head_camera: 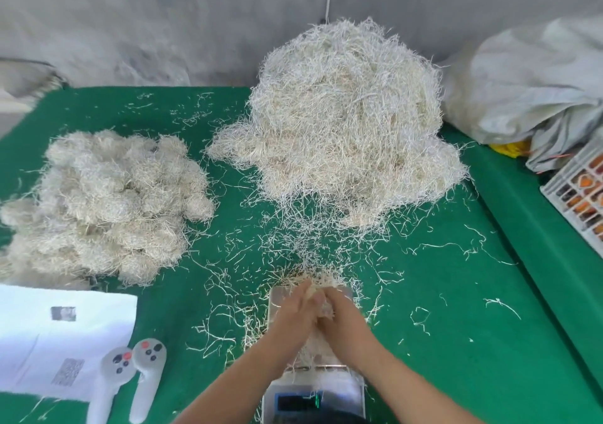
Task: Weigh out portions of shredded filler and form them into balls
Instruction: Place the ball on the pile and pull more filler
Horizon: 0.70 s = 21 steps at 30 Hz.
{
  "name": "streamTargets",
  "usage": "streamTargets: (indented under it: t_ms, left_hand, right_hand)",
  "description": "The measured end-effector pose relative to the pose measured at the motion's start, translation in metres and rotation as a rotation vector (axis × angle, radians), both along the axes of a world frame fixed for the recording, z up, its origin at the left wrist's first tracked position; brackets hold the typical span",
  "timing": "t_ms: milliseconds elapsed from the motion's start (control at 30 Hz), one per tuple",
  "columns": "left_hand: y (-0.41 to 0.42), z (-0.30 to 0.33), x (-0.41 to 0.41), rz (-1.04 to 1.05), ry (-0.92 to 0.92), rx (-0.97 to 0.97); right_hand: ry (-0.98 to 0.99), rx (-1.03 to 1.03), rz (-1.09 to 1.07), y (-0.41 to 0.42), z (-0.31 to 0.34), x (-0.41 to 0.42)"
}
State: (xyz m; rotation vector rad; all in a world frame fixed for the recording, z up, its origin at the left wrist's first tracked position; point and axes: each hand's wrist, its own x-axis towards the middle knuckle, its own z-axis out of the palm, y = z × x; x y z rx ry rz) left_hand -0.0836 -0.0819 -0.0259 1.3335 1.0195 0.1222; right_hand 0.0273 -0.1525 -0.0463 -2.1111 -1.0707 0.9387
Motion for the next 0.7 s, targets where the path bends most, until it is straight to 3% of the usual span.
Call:
streamTargets:
  t_ms: [133, 200, 267, 333, 433, 500, 567, 700]
  left_hand:
    - [0.016, 0.05, 0.031, 0.488, -0.289, -0.116]
    - [0.036, 0.082, 0.039, 0.64, -0.449, -0.161]
    - [0.051, 0.116, 0.046, 0.654, -0.568, -0.26]
    - [0.049, 0.143, 0.056, 0.583, -0.64, -0.238]
    - [0.032, 0.166, 0.064, 0.506, -0.576, 0.216]
    - [0.03, 0.171, 0.065, 0.351, -0.664, 0.456]
    - [0.034, 0.174, 0.063, 0.266, -0.671, 0.567]
    - [0.047, 0.179, 0.055, 0.266, -0.345, 0.805]
  right_hand:
    - [0.393, 0.321, -0.199, 0.029, 0.065, 0.001]
    - [0.481, 0.536, -0.21, 0.037, 0.098, -0.002]
    - [0.431, 0.667, -0.201, 0.041, 0.128, -0.007]
    - [0.535, 0.698, -0.183, 0.044, 0.151, -0.013]
    - [0.713, 0.671, -0.244, 0.047, 0.177, -0.007]
    - [0.79, 0.667, -0.332, 0.052, 0.193, 0.0]
    - [0.8, 0.673, -0.359, 0.058, 0.2, 0.006]
    - [0.786, 0.781, -0.441, 0.061, 0.209, 0.014]
